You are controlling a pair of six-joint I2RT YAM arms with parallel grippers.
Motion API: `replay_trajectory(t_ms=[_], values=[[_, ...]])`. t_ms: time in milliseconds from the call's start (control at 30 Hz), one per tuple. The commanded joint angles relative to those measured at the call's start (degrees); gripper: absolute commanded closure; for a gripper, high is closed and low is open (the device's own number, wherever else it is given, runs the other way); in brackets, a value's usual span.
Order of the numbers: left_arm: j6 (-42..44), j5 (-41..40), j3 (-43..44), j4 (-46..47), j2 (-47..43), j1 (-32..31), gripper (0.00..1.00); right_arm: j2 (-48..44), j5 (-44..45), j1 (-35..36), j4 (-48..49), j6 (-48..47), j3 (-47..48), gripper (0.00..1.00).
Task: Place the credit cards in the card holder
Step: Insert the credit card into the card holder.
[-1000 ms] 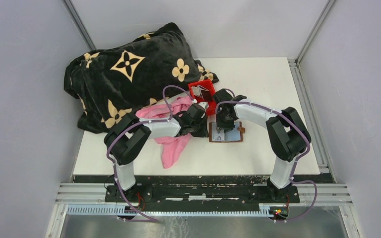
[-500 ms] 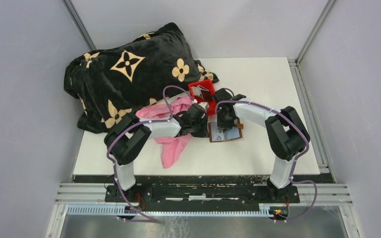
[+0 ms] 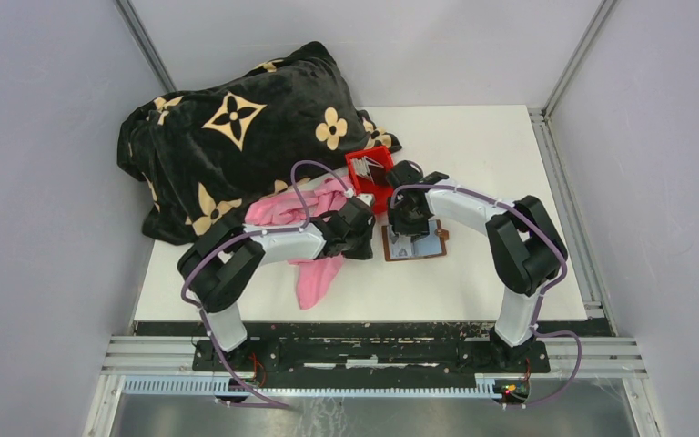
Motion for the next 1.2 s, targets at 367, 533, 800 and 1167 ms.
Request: replay_trajectory(t_ms=[367,533,800,1167], values=[[5.09,-19.60,7.09,-13.84,-21.38,0.41,0.91,-15.45,11.35,0.16,7.22,-14.38,5.60,0.40],[8.82,-25.17,10.39,-12.67,-29.02,1.04,0.75,-18.86,16.92,-0.21,17.98,-14.42,4.22,0.34],[6.87,-22.74,5.93,-8.61,-33.93,2.30,0.01,-7.00,8.01,-2.37,10.25,-10.00,20.26,0.12],[4.35,-28.16,2.14,-10.22,-35.26,2.40,0.16,3.57,2.17,-1.43,5.10,-18.56,28.29,0.20]])
